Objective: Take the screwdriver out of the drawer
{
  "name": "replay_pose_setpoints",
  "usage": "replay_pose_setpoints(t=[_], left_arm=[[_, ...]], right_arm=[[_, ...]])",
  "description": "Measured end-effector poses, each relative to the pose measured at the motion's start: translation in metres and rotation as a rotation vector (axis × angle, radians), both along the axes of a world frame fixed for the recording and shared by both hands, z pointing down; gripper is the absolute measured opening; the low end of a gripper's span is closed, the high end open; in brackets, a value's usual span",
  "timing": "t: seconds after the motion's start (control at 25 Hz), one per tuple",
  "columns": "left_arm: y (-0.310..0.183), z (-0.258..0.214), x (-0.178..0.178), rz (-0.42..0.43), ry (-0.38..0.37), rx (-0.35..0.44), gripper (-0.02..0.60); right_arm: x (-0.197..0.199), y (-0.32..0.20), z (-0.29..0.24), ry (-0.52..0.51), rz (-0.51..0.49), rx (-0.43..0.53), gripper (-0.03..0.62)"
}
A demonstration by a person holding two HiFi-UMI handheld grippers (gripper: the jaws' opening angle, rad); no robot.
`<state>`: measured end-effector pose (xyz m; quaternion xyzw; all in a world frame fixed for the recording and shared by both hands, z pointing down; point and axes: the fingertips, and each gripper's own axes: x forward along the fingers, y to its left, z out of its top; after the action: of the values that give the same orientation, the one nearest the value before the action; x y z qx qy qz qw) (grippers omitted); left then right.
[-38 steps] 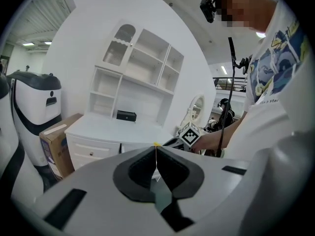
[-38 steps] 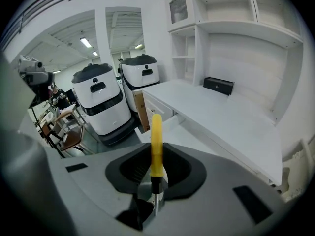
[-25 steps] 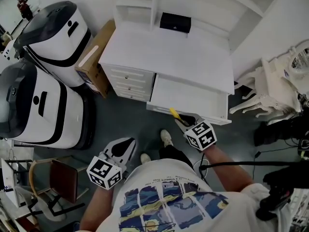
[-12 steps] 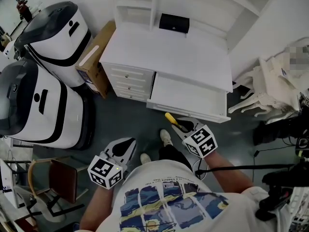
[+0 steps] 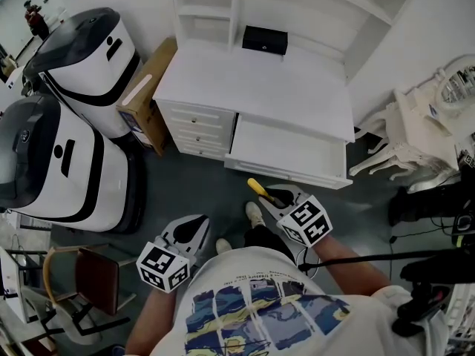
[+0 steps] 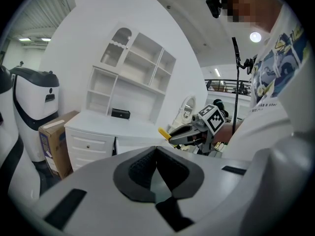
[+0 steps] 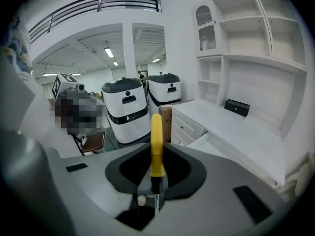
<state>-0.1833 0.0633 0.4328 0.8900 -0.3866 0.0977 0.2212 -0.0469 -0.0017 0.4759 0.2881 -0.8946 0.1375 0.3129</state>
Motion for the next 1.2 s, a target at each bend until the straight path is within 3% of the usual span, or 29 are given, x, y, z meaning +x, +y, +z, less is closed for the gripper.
replay_pose_setpoints(t=[1.2], left_arm=[[0.009,0.005,0.005,0.016,-0.001,-0.010,0.014]], right_arm=[[-0.009,0.006,-0.004,-0.028,-0.021,0.019,0.092]])
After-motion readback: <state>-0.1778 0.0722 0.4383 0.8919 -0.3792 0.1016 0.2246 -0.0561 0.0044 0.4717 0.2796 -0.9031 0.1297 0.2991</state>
